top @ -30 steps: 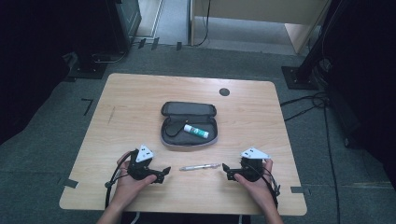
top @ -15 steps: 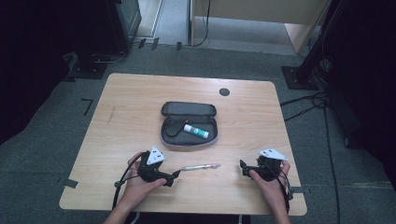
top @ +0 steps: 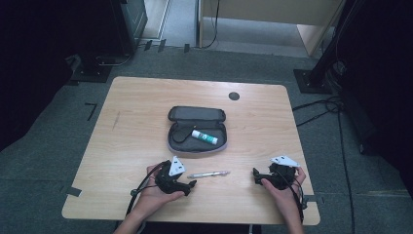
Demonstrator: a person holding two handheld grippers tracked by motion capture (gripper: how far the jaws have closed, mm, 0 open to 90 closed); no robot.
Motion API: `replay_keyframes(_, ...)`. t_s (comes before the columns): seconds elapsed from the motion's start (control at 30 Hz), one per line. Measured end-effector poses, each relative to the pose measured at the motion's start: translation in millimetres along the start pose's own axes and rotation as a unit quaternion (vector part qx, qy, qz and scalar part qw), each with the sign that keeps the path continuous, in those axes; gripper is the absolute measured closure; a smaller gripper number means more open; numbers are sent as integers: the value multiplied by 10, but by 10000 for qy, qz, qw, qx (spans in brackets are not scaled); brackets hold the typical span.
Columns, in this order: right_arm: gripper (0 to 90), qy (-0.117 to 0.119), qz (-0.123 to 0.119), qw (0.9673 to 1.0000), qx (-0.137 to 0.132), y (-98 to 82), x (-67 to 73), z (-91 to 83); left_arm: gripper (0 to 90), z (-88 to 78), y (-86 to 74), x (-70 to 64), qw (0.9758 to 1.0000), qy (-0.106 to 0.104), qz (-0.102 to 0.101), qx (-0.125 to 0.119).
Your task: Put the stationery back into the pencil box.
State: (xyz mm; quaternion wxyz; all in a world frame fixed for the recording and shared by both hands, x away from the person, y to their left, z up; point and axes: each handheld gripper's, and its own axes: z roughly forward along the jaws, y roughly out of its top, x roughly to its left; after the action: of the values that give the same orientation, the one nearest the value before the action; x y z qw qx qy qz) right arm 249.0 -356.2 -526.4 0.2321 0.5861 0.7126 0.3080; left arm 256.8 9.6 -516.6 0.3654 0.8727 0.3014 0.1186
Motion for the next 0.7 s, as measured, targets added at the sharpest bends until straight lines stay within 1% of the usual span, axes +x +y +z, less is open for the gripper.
replay_keyframes(0.07,0,-15,7,10000,0,3,-1,3,325,15,17,-31,10000,-10,90,-10)
replay_keyframes(0.1,0,-20,11,10000,1,4,0,4,375,24,27,-48,9999,-74,86,-61)
replay_keyframes(0.13,0,-21,9,10000,2,3,1,3,425,31,36,-60,9999,-90,118,-66)
replay_keyframes(0.2,0,-21,9,10000,2,3,0,3,488,44,55,-81,9997,-134,178,-63)
replay_keyframes(0.27,0,-20,10,10000,2,3,0,3,540,54,72,-102,9994,-181,282,-44)
replay_keyframes(0.33,0,-21,7,10000,1,3,0,3,602,55,69,-116,9990,-263,365,-76)
replay_keyframes(0.4,0,-21,3,10000,0,3,0,3,653,45,58,-125,9985,-257,472,-109)
replay_keyframes(0.43,0,-19,8,10000,0,3,0,3,710,42,52,-126,9984,-240,498,-131)
replay_keyframes(0.57,0,-20,5,10000,0,3,0,3,811,30,29,-105,9983,-292,485,-171)
replay_keyframes(0.6,0,-21,7,10000,1,3,0,3,812,30,23,-104,9982,-301,491,-188)
replay_keyframes(0.67,0,-21,6,10000,0,3,0,3,806,34,20,-106,9984,-305,436,-207)
replay_keyframes(0.7,0,-21,7,10000,1,3,0,3,797,38,24,-88,9986,-361,342,-194)
